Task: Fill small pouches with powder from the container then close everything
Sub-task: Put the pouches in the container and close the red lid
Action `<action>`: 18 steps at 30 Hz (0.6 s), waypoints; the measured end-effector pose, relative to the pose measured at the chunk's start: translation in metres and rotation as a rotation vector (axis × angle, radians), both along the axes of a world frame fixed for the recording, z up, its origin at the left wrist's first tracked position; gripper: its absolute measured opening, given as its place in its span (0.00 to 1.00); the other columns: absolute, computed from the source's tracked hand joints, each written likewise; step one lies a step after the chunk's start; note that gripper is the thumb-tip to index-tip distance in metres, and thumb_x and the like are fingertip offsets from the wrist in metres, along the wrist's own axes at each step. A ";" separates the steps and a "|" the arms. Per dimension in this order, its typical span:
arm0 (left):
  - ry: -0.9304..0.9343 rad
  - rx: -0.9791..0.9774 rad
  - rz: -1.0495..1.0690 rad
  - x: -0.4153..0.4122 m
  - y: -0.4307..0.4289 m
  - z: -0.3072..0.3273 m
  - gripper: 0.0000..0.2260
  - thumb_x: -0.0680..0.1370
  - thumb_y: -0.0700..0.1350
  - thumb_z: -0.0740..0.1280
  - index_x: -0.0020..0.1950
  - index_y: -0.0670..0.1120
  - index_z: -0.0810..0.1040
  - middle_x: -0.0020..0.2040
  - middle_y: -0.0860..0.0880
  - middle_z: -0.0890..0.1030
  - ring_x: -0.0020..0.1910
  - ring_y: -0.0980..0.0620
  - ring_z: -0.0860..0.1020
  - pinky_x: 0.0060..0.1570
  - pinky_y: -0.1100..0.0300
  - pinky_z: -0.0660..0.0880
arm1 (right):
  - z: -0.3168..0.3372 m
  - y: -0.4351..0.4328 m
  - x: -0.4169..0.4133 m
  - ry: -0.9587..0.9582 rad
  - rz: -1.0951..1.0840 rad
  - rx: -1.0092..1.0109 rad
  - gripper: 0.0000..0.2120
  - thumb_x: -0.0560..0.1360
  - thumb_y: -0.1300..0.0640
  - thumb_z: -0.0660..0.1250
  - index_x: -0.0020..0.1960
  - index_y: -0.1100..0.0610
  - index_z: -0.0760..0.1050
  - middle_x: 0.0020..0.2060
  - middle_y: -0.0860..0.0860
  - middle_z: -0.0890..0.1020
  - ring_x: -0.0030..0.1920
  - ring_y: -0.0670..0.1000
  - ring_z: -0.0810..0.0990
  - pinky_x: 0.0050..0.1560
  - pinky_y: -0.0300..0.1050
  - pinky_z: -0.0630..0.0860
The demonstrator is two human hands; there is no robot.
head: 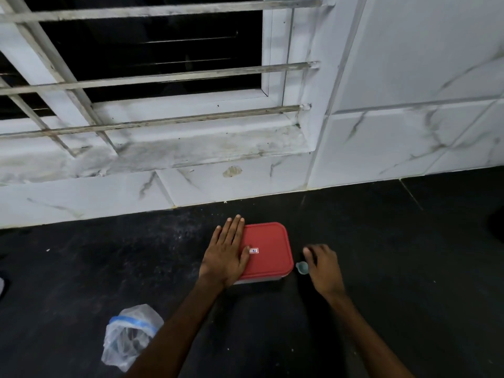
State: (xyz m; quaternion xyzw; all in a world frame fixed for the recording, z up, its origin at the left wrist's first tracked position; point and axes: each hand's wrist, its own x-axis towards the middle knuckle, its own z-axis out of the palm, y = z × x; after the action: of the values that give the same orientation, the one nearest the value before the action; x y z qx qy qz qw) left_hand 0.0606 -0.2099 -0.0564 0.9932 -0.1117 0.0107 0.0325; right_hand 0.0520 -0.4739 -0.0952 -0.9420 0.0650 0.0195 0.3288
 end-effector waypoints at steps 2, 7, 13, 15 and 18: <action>-0.005 0.010 -0.003 -0.001 0.001 -0.001 0.31 0.80 0.58 0.47 0.78 0.41 0.57 0.78 0.45 0.60 0.77 0.47 0.58 0.73 0.51 0.49 | -0.006 -0.018 -0.010 0.147 0.107 -0.215 0.21 0.78 0.40 0.61 0.61 0.53 0.77 0.59 0.51 0.74 0.60 0.56 0.73 0.58 0.51 0.72; 0.010 0.013 -0.002 -0.004 0.000 -0.002 0.31 0.80 0.58 0.47 0.78 0.41 0.56 0.78 0.44 0.59 0.77 0.46 0.59 0.73 0.51 0.48 | 0.006 -0.023 -0.017 0.197 0.178 -0.264 0.08 0.75 0.48 0.69 0.47 0.52 0.78 0.50 0.49 0.76 0.54 0.53 0.76 0.50 0.48 0.74; -0.002 -0.004 0.061 -0.019 -0.006 -0.001 0.30 0.79 0.56 0.51 0.75 0.39 0.64 0.75 0.42 0.66 0.74 0.45 0.66 0.70 0.49 0.54 | 0.057 0.000 -0.011 -0.064 -0.070 -0.208 0.14 0.76 0.40 0.64 0.44 0.50 0.75 0.36 0.48 0.82 0.39 0.51 0.82 0.40 0.47 0.76; 0.006 -0.010 0.074 -0.024 -0.007 -0.001 0.30 0.79 0.56 0.51 0.75 0.39 0.65 0.75 0.42 0.67 0.73 0.44 0.67 0.70 0.49 0.54 | 0.077 0.024 -0.006 -0.197 0.001 -0.273 0.15 0.78 0.42 0.64 0.44 0.53 0.75 0.35 0.49 0.81 0.37 0.52 0.80 0.36 0.44 0.71; 0.011 -0.025 0.078 -0.029 -0.009 0.001 0.30 0.78 0.55 0.52 0.74 0.38 0.67 0.74 0.42 0.68 0.72 0.44 0.68 0.70 0.49 0.56 | 0.093 0.063 -0.002 -0.366 0.194 -0.438 0.12 0.73 0.49 0.73 0.39 0.56 0.76 0.31 0.50 0.79 0.33 0.52 0.79 0.27 0.44 0.71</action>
State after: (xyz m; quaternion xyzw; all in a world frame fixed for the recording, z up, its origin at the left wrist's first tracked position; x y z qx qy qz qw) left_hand 0.0318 -0.2190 -0.0556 0.9963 -0.0725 0.0078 0.0453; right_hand 0.0503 -0.4112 -0.0024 -0.9802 -0.0828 -0.1336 0.1205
